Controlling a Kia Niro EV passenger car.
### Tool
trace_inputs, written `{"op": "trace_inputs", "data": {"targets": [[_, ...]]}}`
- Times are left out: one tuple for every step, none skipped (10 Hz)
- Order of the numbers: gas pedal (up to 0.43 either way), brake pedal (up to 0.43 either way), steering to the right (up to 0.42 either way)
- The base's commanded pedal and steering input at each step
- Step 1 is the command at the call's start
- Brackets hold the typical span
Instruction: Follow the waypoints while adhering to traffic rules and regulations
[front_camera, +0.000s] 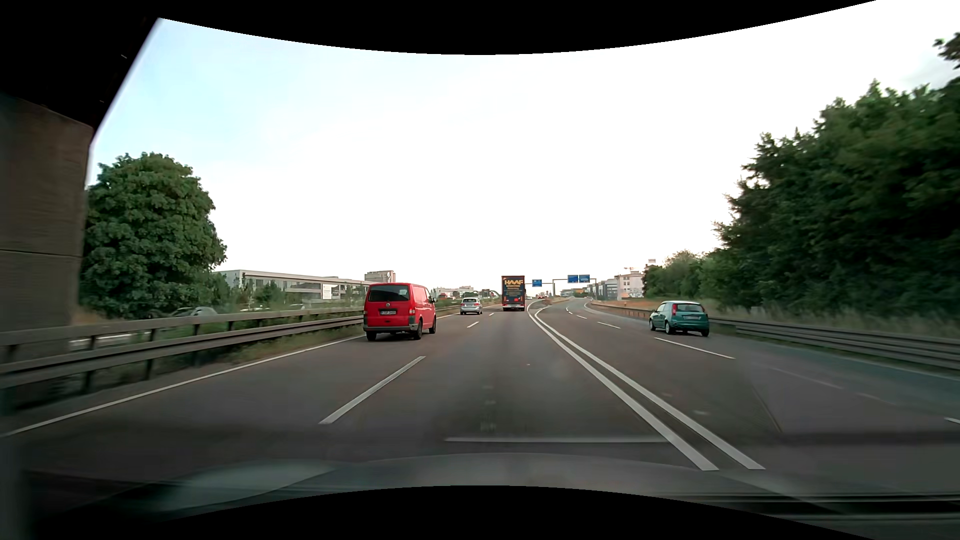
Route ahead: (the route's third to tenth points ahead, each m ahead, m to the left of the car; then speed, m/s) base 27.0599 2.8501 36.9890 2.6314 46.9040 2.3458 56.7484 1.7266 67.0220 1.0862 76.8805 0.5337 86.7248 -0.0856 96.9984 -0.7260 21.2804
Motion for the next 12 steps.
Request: {"op": "trace_inputs", "data": {"targets": [[0.098,0.0,-0.002],[0.098,0.0,-0.004],[0.098,0.0,-0.004],[0.098,0.0,-0.003],[0.11,0.0,-0.002],[0.11,0.0,-0.002],[0.11,0.0,-0.001],[0.11,0.0,-0.001],[0.11,0.0,0.0],[0.11,0.0,0.001],[0.11,0.0,0.001],[0.11,0.0,0.001]]}}
